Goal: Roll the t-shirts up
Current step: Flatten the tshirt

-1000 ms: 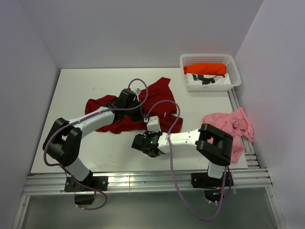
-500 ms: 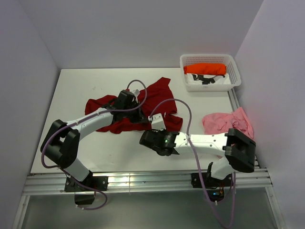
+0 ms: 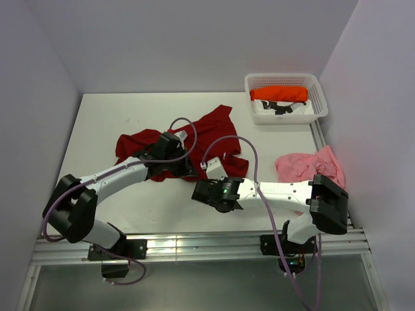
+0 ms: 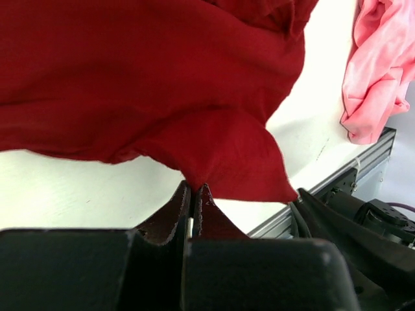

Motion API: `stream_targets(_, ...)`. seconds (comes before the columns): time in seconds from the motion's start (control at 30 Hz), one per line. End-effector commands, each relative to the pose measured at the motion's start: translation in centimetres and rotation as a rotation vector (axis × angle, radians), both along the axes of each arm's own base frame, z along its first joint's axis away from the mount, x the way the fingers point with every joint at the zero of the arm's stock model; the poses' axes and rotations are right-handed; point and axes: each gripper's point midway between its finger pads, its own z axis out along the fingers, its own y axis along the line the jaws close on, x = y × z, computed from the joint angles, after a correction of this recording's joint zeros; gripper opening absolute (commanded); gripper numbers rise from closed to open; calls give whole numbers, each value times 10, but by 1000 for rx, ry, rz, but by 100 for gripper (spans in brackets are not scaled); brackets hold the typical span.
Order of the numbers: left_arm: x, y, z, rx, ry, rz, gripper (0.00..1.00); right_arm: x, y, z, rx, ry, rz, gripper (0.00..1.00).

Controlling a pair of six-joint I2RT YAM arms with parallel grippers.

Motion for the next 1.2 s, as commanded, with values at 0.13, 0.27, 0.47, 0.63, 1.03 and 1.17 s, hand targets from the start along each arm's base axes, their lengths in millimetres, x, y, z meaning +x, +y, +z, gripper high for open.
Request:
stream_targets(0.13,-2,21,7,43,-74,48,0,-9,13,28,159,-31,46,53)
stream_targets(0.27,-10,30,-3,59,-66,61,0,-22,29,33,369,25,67,59)
stream_targets(0.47,-19,48,-21,116,-59,86,0,-38,41,26,689,162,64,59)
stream_targets(0.63,-19,57,-35,164,-54,113,0,-44,52,9,774,248,3,59)
stream_targets(1.03,-17,61,-37,175,-70,129,0,-54,74,-28,769,345,-301,53)
stream_targets(1.17,-22,61,-39,158,-59,124,0,-60,79,-31,889,356,-409,55)
